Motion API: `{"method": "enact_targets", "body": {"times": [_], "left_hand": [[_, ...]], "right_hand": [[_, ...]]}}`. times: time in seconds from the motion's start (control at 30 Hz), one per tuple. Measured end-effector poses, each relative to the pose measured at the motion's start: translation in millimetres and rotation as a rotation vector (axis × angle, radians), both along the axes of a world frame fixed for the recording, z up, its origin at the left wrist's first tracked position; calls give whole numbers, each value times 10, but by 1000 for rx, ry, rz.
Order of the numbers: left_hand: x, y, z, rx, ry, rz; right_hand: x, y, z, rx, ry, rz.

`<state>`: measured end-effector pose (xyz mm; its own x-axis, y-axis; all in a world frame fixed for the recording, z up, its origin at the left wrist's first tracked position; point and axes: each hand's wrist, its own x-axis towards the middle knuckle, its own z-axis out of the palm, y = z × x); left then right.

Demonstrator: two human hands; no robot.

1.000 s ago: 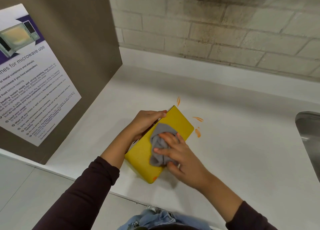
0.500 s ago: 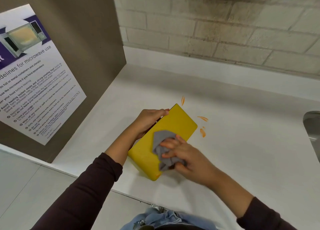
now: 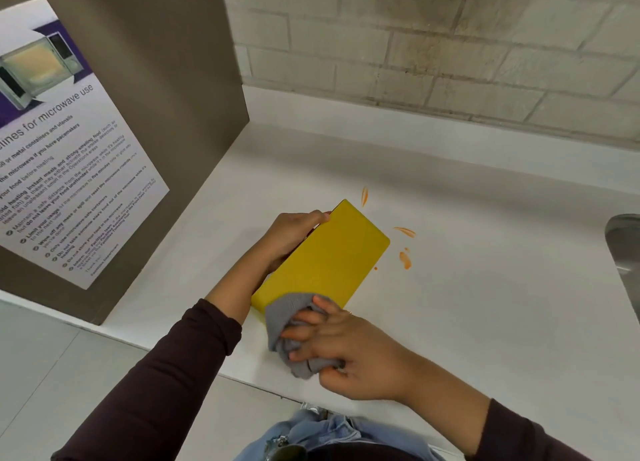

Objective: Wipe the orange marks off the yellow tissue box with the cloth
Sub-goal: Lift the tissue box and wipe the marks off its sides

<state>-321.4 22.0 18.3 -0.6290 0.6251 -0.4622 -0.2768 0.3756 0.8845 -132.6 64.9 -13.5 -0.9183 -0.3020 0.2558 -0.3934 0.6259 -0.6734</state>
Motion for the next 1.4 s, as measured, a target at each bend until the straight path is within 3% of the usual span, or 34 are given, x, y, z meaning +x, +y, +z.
{"method": "enact_targets", "body": {"times": [0.23,0.43,0.57,0.7,0.77,0.87,0.93,1.07,1.23,1.4], "left_hand": [[53,36,-26,58,-5,-31],[93,50,5,82,-10,-23],[108,20,22,64,28,-23],[192,-34,-5,61,157,-95],[270,-50,-44,13,274,-137],[421,-49,-120,36,413,-116],[499,-30,-179,42,480,-73],[507,-8,-205,57,571,31],[392,-20,-102,65,585,179],[299,-53,-78,47,586,198]], "right_hand": [[91,501,-109,167,79,-13],[62,977,-162,191,157,-264],[110,1209,-211,99,75,-610],[190,1230,-229,-324,-85,-933],[174,1163,-299,-681,-140,-1105],[115,896,-406,-1459,-333,-982],[76,688,-428,-1688,-439,-875],[18,379,-484,-1773,-576,-797],[133,328,-408,-1483,-762,-698],[287,559,-290,-1457,-661,-664]]}}
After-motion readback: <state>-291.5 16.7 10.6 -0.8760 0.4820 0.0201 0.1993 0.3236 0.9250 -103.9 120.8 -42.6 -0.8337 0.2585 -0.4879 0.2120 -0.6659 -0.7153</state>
